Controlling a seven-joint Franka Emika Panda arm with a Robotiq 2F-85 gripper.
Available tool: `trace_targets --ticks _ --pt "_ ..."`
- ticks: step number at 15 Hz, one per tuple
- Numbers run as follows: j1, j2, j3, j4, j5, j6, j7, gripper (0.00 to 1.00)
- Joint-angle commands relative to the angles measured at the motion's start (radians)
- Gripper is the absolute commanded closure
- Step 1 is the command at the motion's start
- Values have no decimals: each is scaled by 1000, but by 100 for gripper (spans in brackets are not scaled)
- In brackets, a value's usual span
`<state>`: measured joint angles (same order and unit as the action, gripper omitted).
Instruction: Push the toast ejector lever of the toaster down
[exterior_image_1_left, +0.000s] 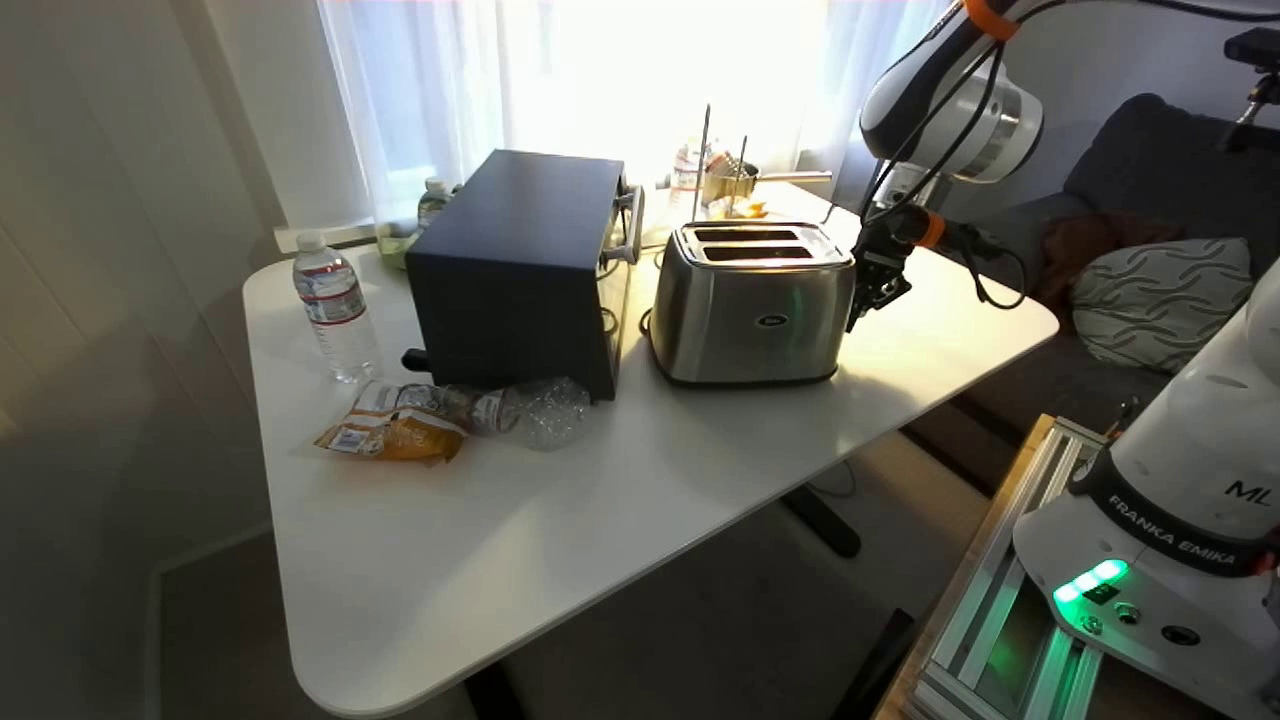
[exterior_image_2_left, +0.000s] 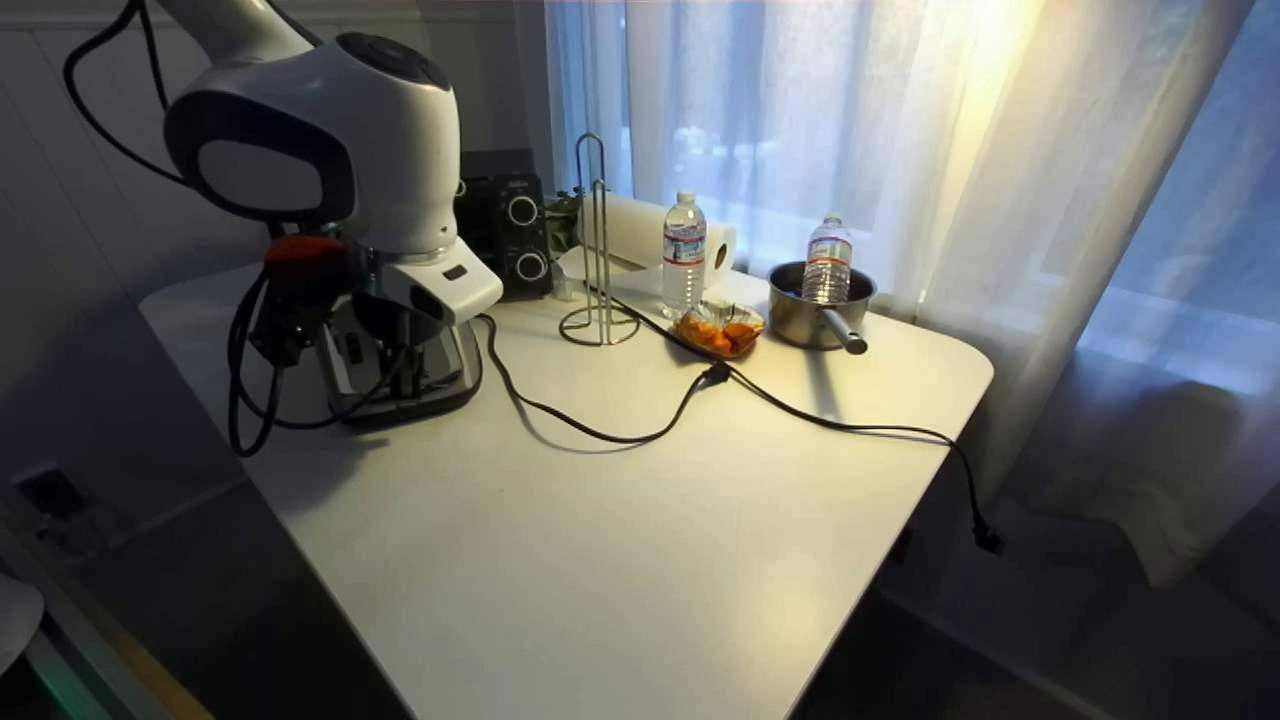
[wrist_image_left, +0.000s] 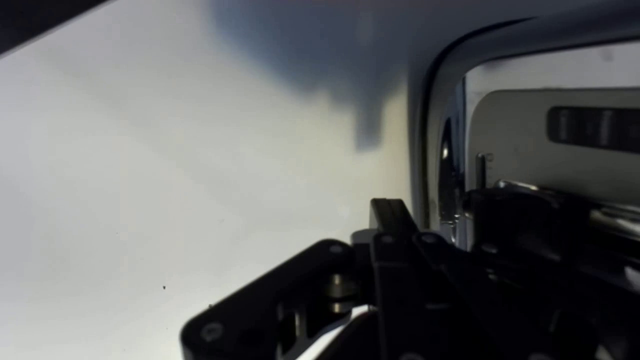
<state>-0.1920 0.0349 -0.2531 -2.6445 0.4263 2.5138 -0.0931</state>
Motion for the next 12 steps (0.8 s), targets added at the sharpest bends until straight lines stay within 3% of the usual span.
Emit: trace_targets --ticks 1,8,12 --pt "2 84 33 -3 -10 66 14 100" --pt "-13 79 33 16 -21 70 29 100" --pt "-11 37 2 30 -162 57 107 99"
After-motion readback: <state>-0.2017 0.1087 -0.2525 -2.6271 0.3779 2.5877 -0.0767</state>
